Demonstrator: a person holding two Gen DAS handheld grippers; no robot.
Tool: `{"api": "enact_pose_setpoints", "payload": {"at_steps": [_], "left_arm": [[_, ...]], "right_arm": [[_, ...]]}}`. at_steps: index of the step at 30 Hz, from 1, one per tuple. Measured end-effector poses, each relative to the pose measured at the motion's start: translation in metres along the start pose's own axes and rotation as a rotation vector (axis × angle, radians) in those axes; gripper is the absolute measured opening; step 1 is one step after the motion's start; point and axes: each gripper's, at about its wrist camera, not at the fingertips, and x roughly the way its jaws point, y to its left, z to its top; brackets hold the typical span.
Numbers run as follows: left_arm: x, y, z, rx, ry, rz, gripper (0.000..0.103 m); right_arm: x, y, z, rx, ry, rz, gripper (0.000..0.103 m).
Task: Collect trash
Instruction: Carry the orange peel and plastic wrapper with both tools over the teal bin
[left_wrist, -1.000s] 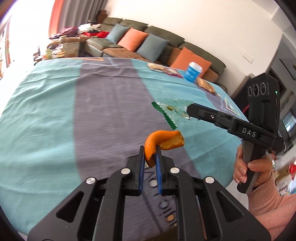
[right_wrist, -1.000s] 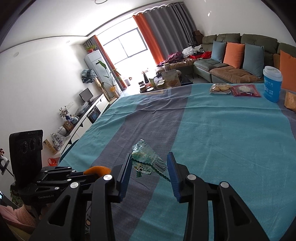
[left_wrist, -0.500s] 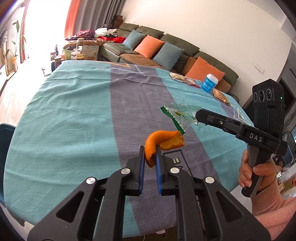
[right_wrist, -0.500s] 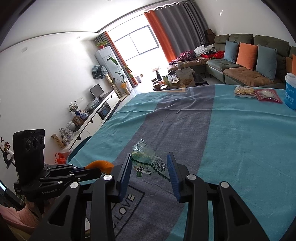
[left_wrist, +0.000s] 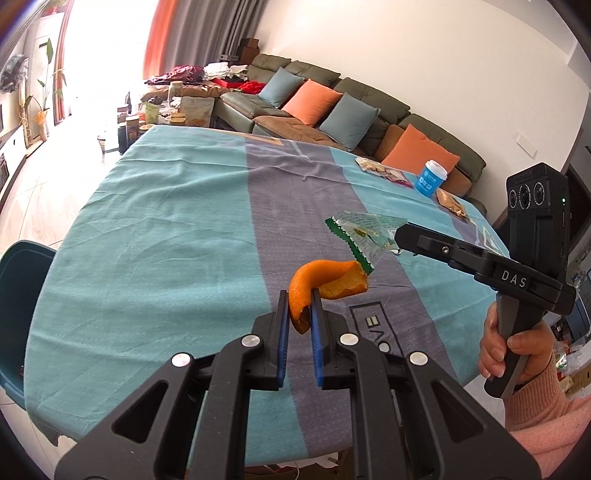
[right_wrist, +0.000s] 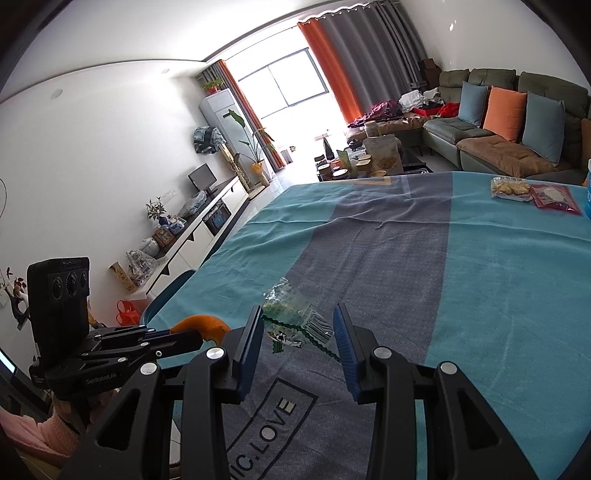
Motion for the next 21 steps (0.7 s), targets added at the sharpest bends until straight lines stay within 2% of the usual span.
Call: {"api": "enact_pose_setpoints", "payload": {"at_steps": [21], "left_arm": [[-0.021, 0.025, -0.006, -0.055, -0.029, 0.054, 0.011]], "right_arm": [[0.013, 0.019, 0.007, -0.027, 0.013, 0.056, 0.037]]}}
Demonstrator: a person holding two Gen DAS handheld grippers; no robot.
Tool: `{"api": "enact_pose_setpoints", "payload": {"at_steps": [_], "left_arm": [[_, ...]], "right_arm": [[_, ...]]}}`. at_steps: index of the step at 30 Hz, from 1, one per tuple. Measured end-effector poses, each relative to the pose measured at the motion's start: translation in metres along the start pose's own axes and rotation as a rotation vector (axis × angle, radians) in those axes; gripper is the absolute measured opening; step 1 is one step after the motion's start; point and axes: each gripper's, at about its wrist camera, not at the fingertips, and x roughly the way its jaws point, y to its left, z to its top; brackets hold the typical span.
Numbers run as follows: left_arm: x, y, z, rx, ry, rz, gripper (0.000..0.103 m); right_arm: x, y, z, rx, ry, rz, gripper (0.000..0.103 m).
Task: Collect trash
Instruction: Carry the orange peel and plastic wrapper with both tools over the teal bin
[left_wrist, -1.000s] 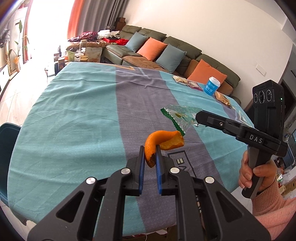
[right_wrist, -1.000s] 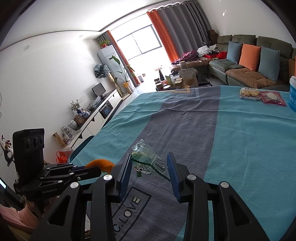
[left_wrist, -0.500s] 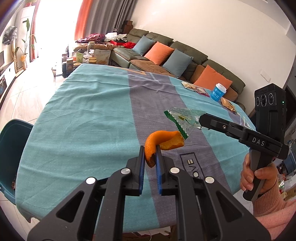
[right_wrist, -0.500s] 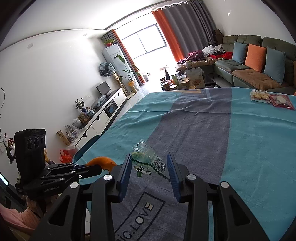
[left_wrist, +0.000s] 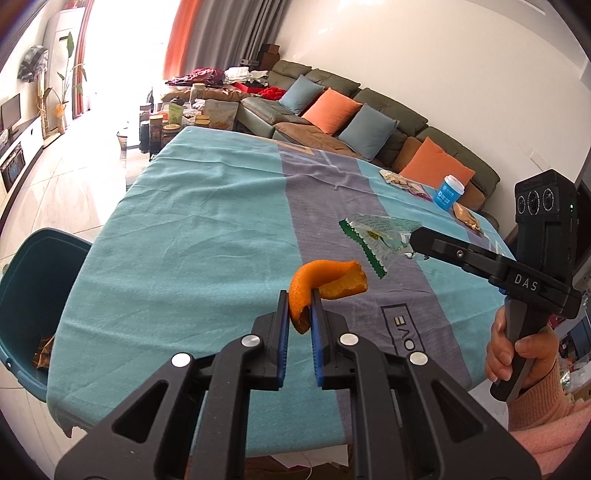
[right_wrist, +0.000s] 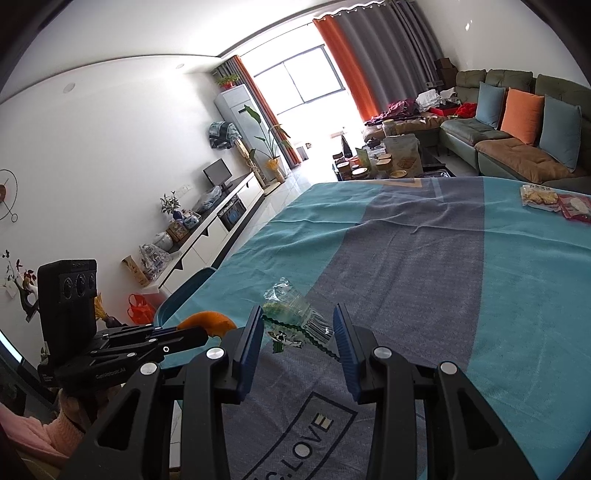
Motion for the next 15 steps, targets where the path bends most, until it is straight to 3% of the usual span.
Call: {"api": "enact_pose_setpoints", "payload": {"at_steps": [15], "left_arm": [[-0.019, 0.029, -0.004, -0.056, -0.028, 0.057, 0.011]], "right_arm": [[0.015, 0.027, 0.005, -0.044, 0.019, 0.06, 0.037]]}}
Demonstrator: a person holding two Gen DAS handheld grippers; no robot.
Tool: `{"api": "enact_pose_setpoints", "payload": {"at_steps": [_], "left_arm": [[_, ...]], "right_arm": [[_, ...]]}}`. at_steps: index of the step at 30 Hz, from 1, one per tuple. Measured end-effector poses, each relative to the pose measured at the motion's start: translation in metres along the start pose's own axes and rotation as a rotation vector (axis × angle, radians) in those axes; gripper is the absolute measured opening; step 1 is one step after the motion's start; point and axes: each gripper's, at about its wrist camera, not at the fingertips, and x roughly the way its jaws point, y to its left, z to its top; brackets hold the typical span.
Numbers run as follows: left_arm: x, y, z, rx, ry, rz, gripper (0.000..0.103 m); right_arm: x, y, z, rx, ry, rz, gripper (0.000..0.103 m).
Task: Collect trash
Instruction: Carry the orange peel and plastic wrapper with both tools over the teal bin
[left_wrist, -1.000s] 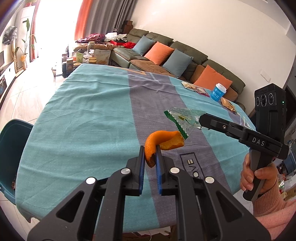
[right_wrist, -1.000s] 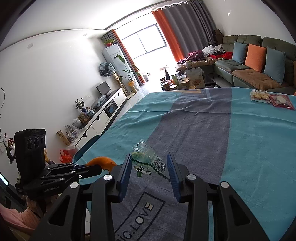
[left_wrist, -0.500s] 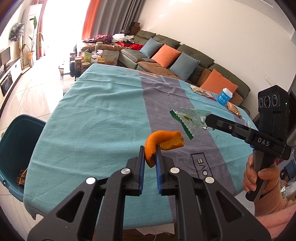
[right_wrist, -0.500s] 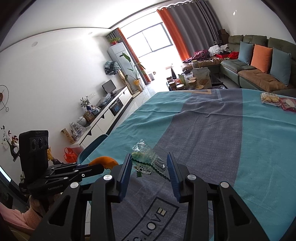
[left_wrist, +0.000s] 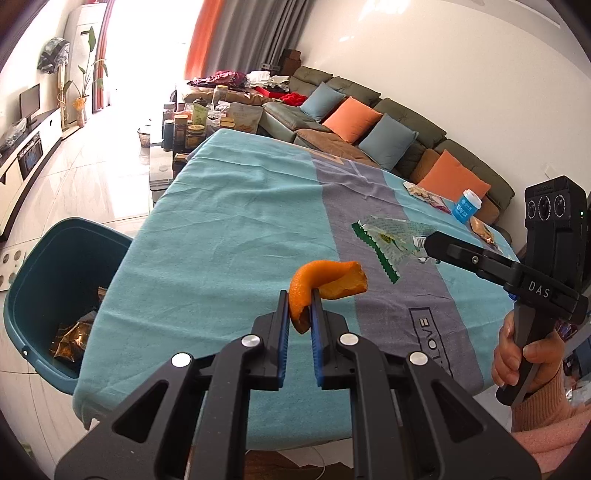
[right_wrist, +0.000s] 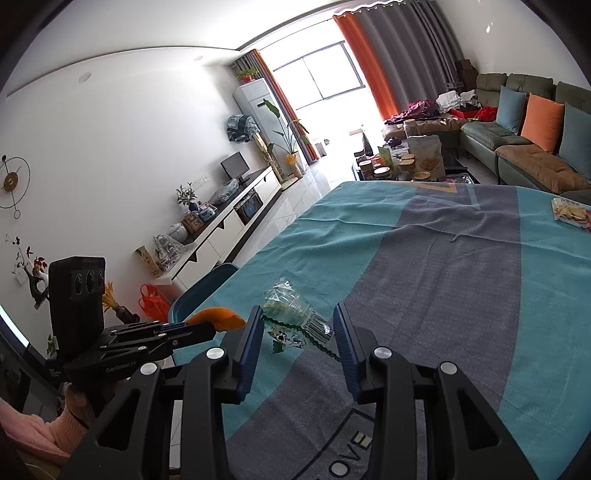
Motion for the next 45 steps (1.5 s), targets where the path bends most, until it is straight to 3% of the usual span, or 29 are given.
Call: {"api": "enact_pose_setpoints", "payload": {"at_steps": [45], "left_arm": [[-0.057, 0.087, -0.003, -0.168, -0.114, 0.17, 0.011]], "right_arm": [[0.076, 0.087, 0.026, -0.141, 0.086, 0.167, 0.037]]}}
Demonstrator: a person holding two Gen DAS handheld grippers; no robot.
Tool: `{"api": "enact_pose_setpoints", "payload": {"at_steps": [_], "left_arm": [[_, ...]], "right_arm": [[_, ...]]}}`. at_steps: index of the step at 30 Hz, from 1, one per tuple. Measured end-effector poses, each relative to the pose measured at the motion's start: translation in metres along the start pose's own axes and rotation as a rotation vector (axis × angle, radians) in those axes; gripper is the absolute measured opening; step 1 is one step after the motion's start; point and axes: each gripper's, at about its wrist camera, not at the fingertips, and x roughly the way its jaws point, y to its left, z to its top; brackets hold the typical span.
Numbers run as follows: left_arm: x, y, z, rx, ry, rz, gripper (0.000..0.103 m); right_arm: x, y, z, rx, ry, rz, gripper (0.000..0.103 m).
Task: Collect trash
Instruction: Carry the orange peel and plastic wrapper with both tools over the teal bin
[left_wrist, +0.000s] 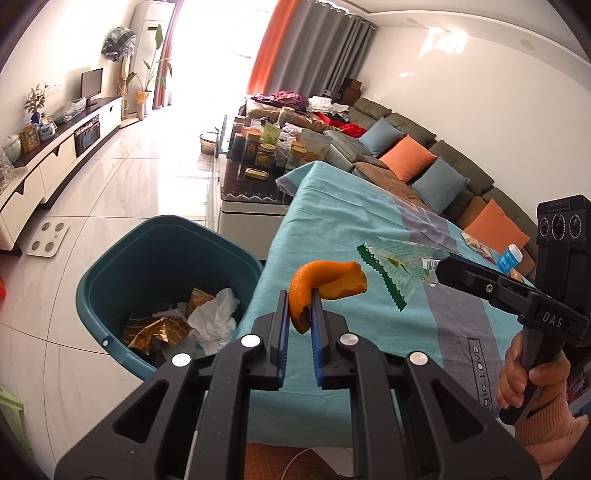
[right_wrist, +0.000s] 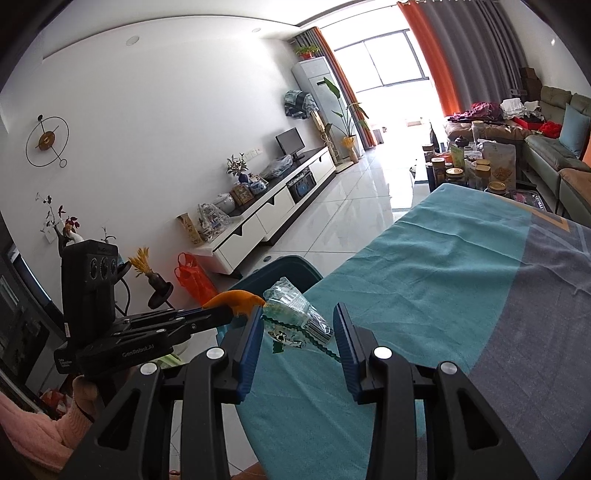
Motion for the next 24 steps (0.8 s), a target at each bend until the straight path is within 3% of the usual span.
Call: {"api": "enact_pose_setpoints", "payload": {"at_steps": [24], "left_arm": [[-0.013, 0.026, 0.003, -0.048, -0.031, 0.086, 0.011]], "right_arm": [[0.032, 0.018, 0.012, -0.015, 0.036, 0.064, 0.037]]}}
